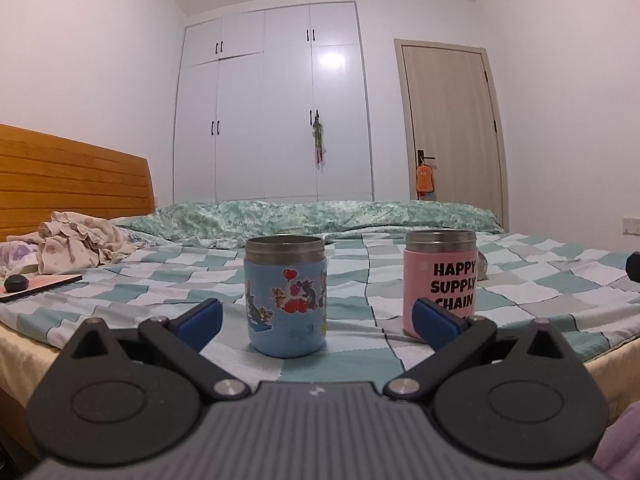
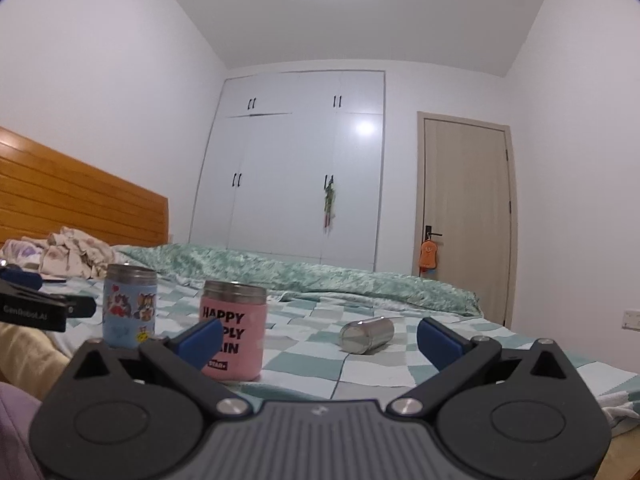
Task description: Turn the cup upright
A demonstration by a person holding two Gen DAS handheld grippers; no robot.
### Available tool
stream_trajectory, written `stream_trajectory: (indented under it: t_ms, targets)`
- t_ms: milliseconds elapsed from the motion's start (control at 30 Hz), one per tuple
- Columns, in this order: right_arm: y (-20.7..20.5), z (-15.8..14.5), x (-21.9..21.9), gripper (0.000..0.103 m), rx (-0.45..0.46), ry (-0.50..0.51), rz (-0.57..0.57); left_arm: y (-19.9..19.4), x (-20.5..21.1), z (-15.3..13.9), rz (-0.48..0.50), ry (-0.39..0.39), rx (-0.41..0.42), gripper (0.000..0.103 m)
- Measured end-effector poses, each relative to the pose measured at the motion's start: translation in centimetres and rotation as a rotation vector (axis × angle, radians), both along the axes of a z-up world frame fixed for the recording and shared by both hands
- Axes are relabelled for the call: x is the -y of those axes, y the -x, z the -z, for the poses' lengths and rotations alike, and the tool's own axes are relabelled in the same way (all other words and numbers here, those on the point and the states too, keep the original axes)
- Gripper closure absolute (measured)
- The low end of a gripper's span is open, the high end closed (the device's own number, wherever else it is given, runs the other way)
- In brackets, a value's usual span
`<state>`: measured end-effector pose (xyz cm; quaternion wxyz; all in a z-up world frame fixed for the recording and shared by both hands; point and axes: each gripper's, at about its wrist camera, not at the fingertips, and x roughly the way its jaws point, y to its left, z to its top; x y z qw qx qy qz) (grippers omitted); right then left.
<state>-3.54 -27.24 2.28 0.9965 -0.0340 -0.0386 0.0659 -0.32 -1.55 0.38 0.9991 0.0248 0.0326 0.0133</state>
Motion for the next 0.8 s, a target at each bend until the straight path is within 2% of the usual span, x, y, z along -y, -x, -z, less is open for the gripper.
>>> stream_trajectory:
  t_ms: [800]
  targets:
    - [0.91,0.1,-0.03,0.0,0.007,-0.008,0.013,0.64,-0.28,0.18,0.02,0.002,0.014,0.0]
